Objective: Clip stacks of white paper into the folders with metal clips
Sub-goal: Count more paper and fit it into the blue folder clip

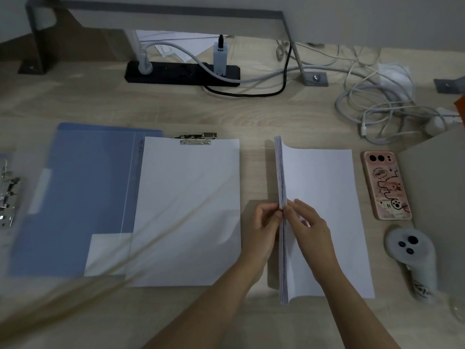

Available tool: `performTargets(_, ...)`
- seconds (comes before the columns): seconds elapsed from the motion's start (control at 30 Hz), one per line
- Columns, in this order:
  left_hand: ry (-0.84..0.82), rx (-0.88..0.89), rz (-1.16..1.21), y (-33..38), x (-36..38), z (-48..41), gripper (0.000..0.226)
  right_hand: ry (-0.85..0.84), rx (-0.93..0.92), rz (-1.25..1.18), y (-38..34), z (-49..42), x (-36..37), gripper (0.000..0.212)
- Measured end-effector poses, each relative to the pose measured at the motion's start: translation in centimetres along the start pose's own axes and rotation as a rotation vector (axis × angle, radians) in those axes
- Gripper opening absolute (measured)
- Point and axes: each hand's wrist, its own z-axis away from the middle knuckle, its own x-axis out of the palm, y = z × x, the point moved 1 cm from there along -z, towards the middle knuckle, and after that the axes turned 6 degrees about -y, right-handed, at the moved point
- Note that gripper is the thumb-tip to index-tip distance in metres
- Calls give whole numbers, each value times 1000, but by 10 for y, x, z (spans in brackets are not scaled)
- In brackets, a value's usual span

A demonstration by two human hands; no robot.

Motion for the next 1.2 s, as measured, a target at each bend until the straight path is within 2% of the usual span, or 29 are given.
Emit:
performTargets(0.3,31,5,-56,-1,-3,-1,14,58,29,3,3,0,2,38)
performTargets(0.43,224,183,-331,-2,-1,2,26,129,18,57,4,0,9,33)
performTargets(0.5,226,230,-389,-4,3,1,30,137,4,74,4,0,11,31)
performTargets(0.57,192,169,-366,-10,5,-6,20,120,-19,122,4,1,13,32)
performTargets(0.7,238,32,-429,-15,3,-18,24,138,-12,115,3,1,13,34)
performTargets(0.9,257,22,-598,-18,7,-17,10,152,17,106,6,-2,11,32)
performTargets(0.97,246,49,-584,-15,5,-14,7,162,0,69,8,-2,1,33)
performTargets(1.1,77,18,-301,10,-9,-3,34,264,34,33,11,-5,-35,47)
performTargets(1.2,61,116,-233,40,-35,10,31,209,140,-190,1,-2,-54,57)
